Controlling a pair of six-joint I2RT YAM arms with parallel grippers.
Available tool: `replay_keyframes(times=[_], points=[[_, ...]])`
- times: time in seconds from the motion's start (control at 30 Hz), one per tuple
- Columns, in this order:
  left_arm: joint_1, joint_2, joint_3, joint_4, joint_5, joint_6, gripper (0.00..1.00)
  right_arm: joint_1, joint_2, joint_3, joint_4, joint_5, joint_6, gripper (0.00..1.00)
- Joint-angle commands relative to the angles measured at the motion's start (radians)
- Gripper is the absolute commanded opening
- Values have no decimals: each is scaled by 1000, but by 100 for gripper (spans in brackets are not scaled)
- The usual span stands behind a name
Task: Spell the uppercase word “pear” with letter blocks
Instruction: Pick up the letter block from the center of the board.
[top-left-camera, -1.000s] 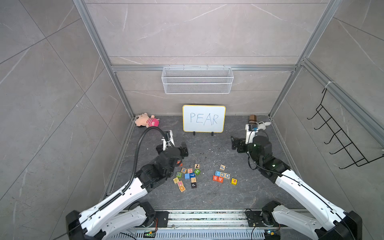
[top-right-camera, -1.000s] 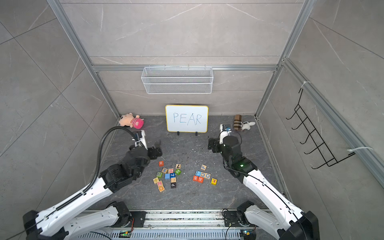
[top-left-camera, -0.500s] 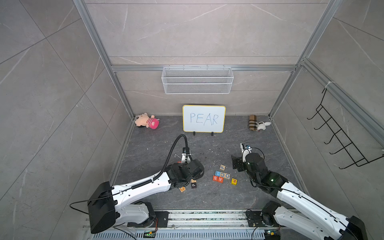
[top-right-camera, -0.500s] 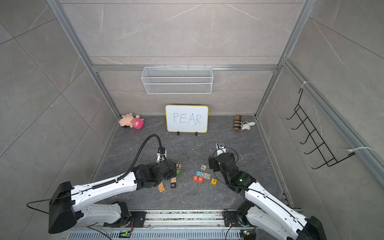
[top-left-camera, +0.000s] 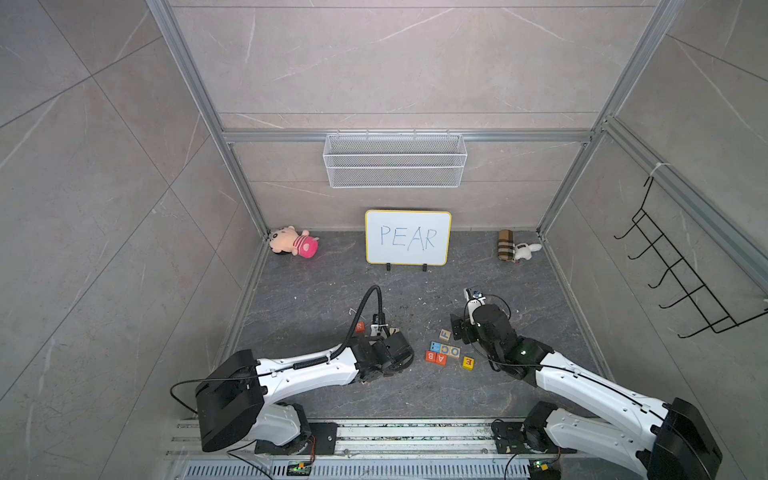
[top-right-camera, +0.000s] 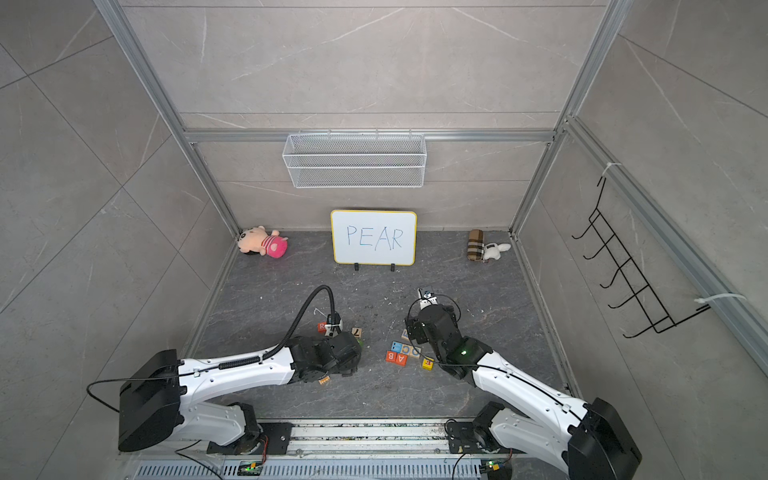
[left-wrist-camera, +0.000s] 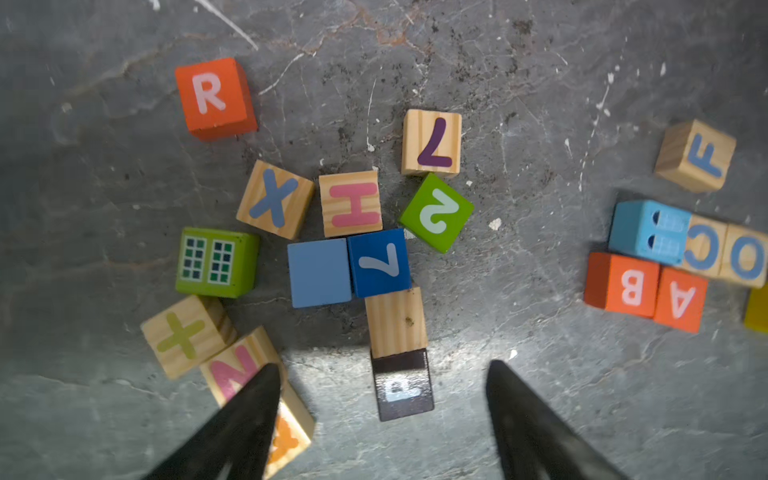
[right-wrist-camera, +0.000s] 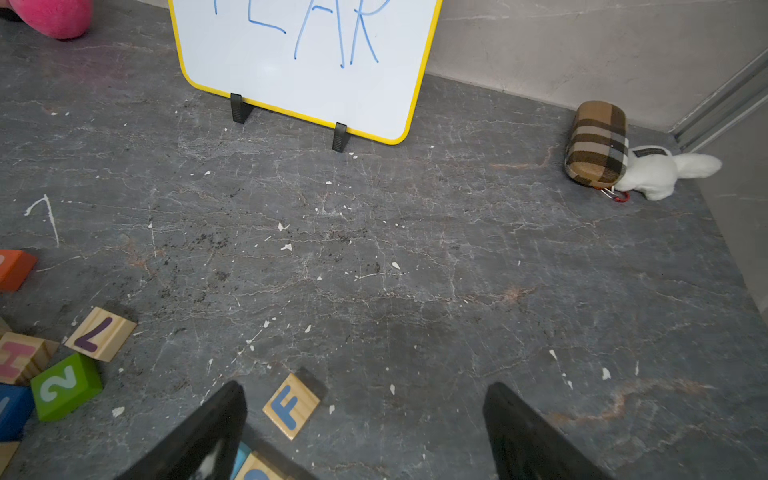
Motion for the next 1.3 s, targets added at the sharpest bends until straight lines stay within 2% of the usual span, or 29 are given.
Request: replay_keyframes(times=[0.0, 0.07, 0.17, 0.23, 0.33, 0.43, 0.57, 0.7, 0.77, 0.87, 0.97, 1.2, 1.27], points=[[0, 11, -2, 36, 25, -13, 69, 15, 23, 13, 35, 26, -21, 92], [0, 23, -4, 44, 25, -5, 70, 22, 26, 9, 52, 22, -31, 92], [1, 54, -1, 49, 36, 3, 67, 38, 21, -18, 106, -45, -56, 92], [2, 80, 8, 50, 47, 6, 59, 54, 16, -32, 132, -101, -72, 92], [2, 98, 16, 38, 60, 2, 58, 68, 5, -67, 189, -273, -124, 92], [12, 104, -2, 60, 89, 0, 58, 69, 5, -87, 203, -352, -120, 93], [27, 125, -11, 79, 132, 0, 58, 69, -12, -109, 213, -387, -102, 93], [34, 135, -10, 64, 147, -19, 55, 69, -65, -149, 248, -606, -126, 94], [35, 138, -13, 60, 158, -28, 54, 68, -67, -146, 232, -735, -126, 97], [39, 147, -16, 69, 170, -29, 54, 70, -37, -133, 194, -831, -86, 99], [44, 170, -7, 72, 187, -21, 52, 71, -42, -154, 200, -850, -69, 99], [62, 176, -16, 81, 202, -21, 50, 71, -72, -155, 182, -795, -95, 99], [63, 183, -13, 87, 206, -15, 46, 70, -55, -150, 186, -794, -100, 99]])
